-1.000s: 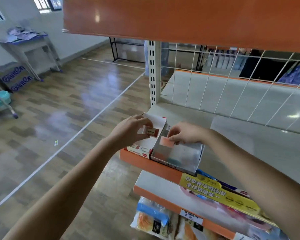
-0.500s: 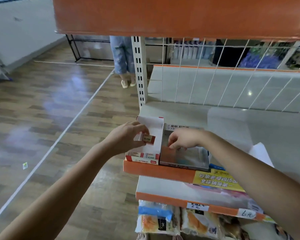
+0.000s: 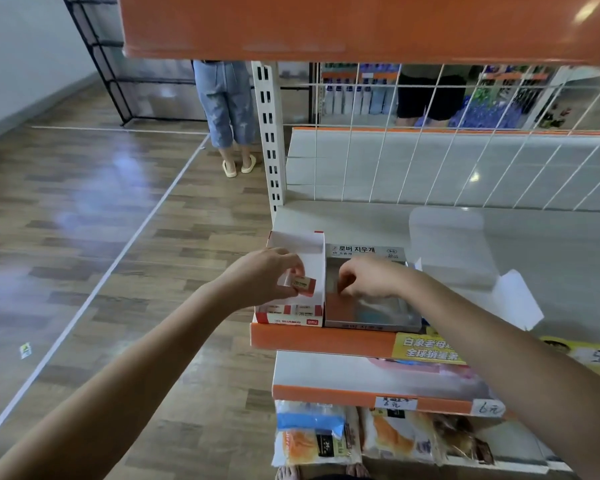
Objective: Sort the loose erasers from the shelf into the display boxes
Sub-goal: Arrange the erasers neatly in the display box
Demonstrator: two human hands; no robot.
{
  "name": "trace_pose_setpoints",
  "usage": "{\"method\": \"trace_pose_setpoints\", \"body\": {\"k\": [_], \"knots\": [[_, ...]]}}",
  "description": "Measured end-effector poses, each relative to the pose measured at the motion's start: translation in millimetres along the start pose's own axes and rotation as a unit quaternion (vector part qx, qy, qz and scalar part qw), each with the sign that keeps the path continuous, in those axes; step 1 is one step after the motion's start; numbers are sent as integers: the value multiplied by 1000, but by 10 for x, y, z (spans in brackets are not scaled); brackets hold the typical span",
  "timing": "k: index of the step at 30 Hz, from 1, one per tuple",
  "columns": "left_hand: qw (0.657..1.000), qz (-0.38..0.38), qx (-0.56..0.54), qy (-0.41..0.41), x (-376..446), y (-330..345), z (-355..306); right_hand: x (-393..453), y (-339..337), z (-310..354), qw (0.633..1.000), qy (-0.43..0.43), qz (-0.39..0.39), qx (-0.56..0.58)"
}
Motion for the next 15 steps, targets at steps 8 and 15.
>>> {"method": "trace_pose_setpoints", "body": {"k": [8,15], "knots": [[998,54,31,10,97,155,-110,-11,-149,64,997,9,-49,53],[997,75,24,13,127,230,-118,115,-155,178,997,29,-51,48]]}}
Point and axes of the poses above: each hand's wrist, its own x-axis towards the middle knuckle, its own y-axis out of the palm, z = x × y, the point moved 10 cm from there along x, towards the middle knuckle, and after that the axes turned 15 degrees about -y, right-handed, at the moved point
